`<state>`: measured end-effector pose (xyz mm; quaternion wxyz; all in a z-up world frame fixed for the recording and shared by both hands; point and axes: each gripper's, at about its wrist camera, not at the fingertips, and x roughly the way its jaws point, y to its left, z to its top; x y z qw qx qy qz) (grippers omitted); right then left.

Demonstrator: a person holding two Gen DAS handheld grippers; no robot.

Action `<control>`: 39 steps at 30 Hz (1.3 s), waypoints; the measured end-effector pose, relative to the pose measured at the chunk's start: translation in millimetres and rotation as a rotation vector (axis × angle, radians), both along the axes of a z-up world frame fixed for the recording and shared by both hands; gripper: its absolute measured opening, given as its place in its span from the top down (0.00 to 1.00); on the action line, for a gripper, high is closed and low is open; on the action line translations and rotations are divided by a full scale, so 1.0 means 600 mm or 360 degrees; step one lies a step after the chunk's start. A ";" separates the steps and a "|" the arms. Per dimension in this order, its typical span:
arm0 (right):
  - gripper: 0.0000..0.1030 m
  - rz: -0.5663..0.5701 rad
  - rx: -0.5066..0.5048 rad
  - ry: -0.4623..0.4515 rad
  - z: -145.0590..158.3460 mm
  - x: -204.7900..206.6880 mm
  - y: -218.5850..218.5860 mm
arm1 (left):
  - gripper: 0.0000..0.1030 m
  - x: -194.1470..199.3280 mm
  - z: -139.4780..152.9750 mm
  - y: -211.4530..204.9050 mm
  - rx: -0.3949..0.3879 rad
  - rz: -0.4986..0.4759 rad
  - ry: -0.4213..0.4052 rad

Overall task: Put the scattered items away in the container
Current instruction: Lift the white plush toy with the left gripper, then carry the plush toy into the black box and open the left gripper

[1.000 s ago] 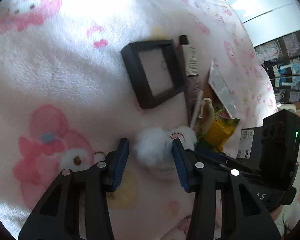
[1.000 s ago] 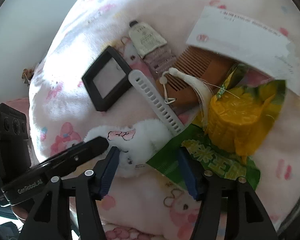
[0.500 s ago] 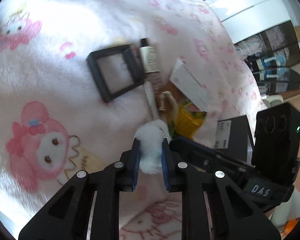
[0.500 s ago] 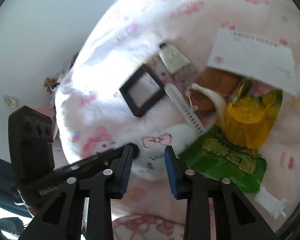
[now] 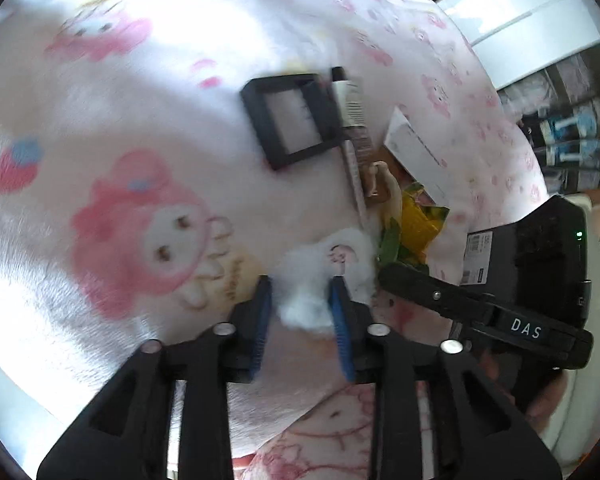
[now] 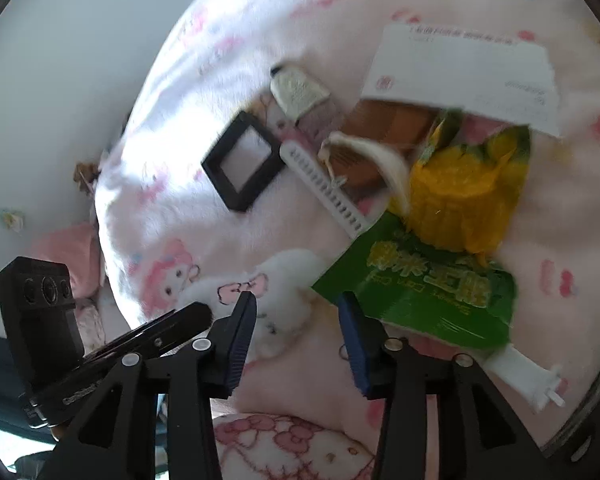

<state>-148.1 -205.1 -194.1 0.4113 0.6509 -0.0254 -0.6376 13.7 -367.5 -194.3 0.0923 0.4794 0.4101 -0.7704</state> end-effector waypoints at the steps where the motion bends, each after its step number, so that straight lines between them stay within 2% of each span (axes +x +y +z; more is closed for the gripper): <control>1: 0.58 0.0025 -0.0006 -0.0017 -0.004 0.005 -0.005 | 0.68 0.006 -0.003 -0.003 0.0036 0.0009 0.0019; 5: 0.48 0.0087 0.0009 -0.0076 -0.030 0.007 -0.031 | 0.69 0.002 -0.014 -0.006 0.0045 0.0020 0.0020; 7: 0.47 0.0102 -0.0033 -0.0137 -0.043 -0.001 -0.047 | 0.69 -0.001 -0.021 -0.005 0.0057 0.0026 0.0027; 9: 0.48 0.0115 -0.0058 -0.0177 -0.056 -0.002 -0.061 | 0.76 -0.005 -0.022 -0.007 0.0052 0.0040 0.0026; 10: 0.58 0.0141 -0.0094 -0.0220 -0.060 0.000 -0.067 | 0.76 -0.007 -0.023 -0.007 0.0050 0.0039 0.0028; 11: 0.58 0.0148 -0.0118 -0.0229 -0.060 0.003 -0.070 | 0.77 -0.009 -0.025 -0.008 0.0061 0.0044 0.0039; 16: 0.65 0.0092 -0.0147 -0.0094 -0.021 0.015 -0.052 | 0.78 -0.009 -0.003 -0.009 0.0138 -0.0004 0.0134; 19: 0.65 0.0065 -0.0155 0.0037 0.027 0.026 -0.025 | 0.78 -0.025 0.033 0.013 0.0137 -0.0079 0.0204; 22: 0.65 0.0038 -0.0161 0.0169 0.082 0.035 0.019 | 0.78 -0.051 0.070 0.046 0.0137 -0.0179 0.0279; 26: 0.65 -0.0055 -0.0174 0.0307 0.148 0.031 0.103 | 0.78 -0.098 0.120 0.124 0.0153 -0.0374 0.0390; 31: 0.65 -0.0208 -0.0133 0.0484 0.210 0.023 0.232 | 0.78 -0.150 0.153 0.231 0.0178 -0.0583 0.0440; 35: 0.65 -0.0296 -0.0070 0.0569 0.232 0.009 0.317 | 0.78 -0.184 0.166 0.314 0.0204 -0.0723 0.0445; 39: 0.65 -0.0372 0.0013 0.0624 0.241 -0.015 0.396 | 0.78 -0.237 0.176 0.400 0.0166 -0.0865 0.0425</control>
